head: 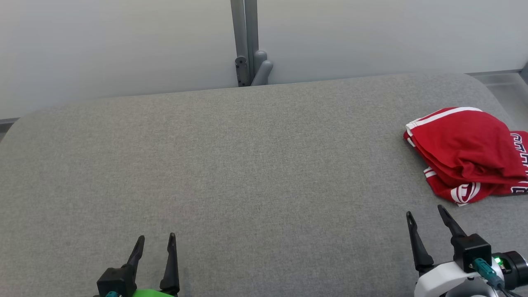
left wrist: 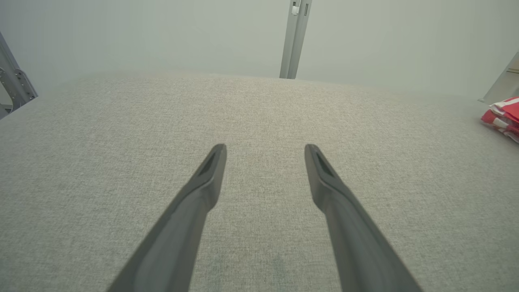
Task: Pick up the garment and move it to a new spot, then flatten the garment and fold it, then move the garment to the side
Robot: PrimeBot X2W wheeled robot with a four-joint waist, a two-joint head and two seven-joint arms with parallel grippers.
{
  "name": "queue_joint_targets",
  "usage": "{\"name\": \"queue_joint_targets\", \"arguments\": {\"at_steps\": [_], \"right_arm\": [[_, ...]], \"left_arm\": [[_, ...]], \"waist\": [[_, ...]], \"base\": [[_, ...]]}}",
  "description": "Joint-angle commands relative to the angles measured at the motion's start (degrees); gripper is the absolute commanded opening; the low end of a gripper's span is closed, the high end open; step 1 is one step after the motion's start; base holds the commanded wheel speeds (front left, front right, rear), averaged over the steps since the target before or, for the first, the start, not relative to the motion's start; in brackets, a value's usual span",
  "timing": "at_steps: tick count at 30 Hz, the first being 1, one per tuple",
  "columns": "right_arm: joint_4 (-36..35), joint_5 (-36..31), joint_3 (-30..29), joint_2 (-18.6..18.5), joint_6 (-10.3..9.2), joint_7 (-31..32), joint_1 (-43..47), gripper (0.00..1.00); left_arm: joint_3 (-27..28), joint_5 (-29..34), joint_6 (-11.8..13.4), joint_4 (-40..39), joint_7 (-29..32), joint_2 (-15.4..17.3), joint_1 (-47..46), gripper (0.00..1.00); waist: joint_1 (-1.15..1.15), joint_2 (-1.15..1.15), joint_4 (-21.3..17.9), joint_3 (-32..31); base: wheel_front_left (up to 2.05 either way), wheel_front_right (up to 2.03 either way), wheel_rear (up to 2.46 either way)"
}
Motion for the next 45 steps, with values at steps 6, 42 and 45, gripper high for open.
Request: {"name": "queue_joint_targets", "arguments": {"at_steps": [6, 42, 45], "right_arm": [[0.9, -0.3, 1.7, 0.1, -0.10, -0.1, -1.3, 1.00], [4.0, -0.3, 2.6, 1.3, 0.02, 0.2, 0.4, 0.00], [4.8, 1.9, 2.1, 1.5, 0.02, 1.0, 0.2, 0.00]], "left_arm": [[0.8, -0.8, 0.6, 1.3, -0.2, 0.2, -0.2, 1.00], [0.3, -1.9, 0.5, 4.4, 0.5, -0.2, 1.3, 0.00], [0.7, -3.7, 0.4, 5.0, 1.1, -0.2, 1.1, 0.00]], "waist": [[0.00, 0.00, 0.7, -0.4], [0.00, 0.00, 1.3, -0.6], [0.00, 0.00, 1.3, -0.5]], "base": [[0.00, 0.00, 0.00], [0.00, 0.00, 0.00], [0.00, 0.00, 0.00]]}}
